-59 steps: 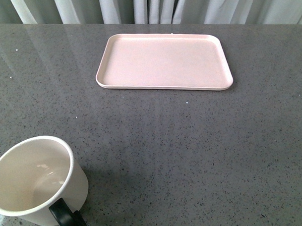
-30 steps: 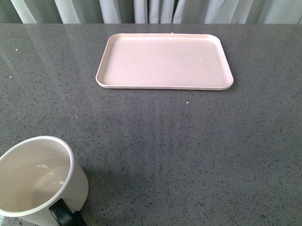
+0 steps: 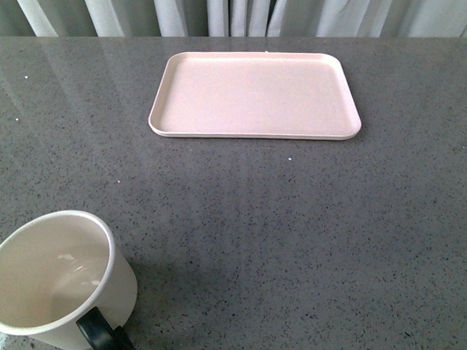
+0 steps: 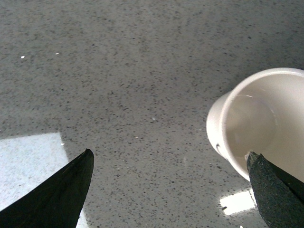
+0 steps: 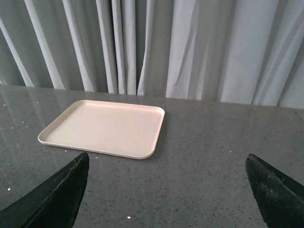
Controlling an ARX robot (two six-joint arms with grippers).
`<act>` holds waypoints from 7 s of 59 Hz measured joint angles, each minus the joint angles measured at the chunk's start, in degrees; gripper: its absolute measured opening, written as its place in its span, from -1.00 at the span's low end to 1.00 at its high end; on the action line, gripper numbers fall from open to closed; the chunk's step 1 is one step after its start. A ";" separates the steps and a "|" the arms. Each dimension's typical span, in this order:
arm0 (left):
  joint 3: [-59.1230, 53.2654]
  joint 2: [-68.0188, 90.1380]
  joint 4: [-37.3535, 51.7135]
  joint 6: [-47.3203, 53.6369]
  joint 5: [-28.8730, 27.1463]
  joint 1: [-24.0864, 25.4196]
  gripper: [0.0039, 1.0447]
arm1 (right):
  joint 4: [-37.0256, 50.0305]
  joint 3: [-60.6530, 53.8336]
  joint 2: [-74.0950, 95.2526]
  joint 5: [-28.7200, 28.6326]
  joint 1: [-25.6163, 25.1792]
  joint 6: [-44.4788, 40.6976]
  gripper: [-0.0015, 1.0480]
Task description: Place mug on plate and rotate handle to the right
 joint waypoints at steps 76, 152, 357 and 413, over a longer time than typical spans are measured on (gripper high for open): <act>4.66 19.74 5.22 -1.46 2.29 -5.97 0.83 | 0.00 0.00 0.00 0.00 0.00 0.00 0.82; 12.09 21.11 -2.34 -0.02 3.06 -9.07 -0.96 | 0.00 0.02 0.00 0.00 0.00 0.00 0.82; 125.92 94.73 -36.30 -1.64 5.05 -20.09 0.60 | 0.00 0.00 0.00 -0.02 0.00 0.00 0.82; -12.22 5.92 72.72 -21.51 -16.48 -5.40 -0.98 | 0.00 0.00 0.00 0.00 0.00 0.00 0.82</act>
